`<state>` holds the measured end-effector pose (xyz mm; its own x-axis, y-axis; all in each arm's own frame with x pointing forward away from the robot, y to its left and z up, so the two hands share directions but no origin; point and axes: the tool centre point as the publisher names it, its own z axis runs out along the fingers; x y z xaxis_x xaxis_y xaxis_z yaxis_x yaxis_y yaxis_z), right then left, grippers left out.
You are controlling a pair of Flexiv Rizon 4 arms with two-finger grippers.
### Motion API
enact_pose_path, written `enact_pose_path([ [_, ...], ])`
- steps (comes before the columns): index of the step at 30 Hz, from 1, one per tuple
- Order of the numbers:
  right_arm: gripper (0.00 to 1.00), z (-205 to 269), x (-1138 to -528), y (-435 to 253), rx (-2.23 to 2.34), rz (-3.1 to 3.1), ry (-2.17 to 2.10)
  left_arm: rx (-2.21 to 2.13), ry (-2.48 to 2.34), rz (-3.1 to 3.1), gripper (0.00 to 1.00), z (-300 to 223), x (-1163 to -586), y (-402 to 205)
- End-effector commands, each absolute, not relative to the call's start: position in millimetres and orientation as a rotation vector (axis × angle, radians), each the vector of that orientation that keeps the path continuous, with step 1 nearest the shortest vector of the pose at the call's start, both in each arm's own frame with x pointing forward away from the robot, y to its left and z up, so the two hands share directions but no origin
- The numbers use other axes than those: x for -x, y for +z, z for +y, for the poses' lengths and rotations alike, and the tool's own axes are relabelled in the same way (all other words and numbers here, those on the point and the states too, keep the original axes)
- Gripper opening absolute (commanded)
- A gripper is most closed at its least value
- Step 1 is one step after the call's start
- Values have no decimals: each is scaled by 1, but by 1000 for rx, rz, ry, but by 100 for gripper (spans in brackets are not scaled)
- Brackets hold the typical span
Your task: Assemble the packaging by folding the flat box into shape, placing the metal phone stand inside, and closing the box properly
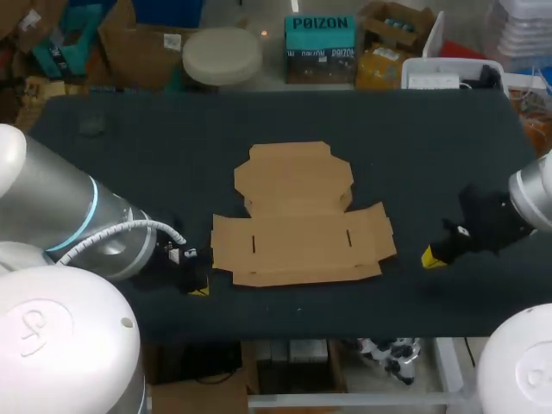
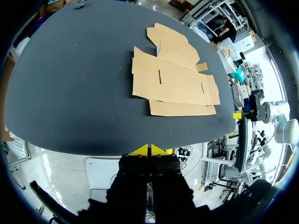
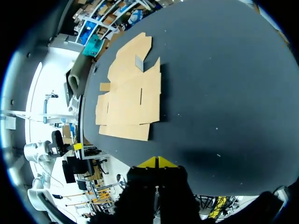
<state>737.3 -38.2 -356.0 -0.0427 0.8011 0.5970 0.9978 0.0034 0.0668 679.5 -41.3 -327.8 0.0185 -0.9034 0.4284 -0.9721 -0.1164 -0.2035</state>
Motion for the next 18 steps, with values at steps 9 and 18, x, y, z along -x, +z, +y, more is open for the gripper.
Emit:
enact_pose_path([
  [9,0,-36,-751,-378,1767,-1905,-640,-2058,644,-2000,0,-47,-700,-349],
  [18,0,-27,-755,-387,1724,-1955,-642,-2015,649,-1997,0,-48,-706,-364],
])
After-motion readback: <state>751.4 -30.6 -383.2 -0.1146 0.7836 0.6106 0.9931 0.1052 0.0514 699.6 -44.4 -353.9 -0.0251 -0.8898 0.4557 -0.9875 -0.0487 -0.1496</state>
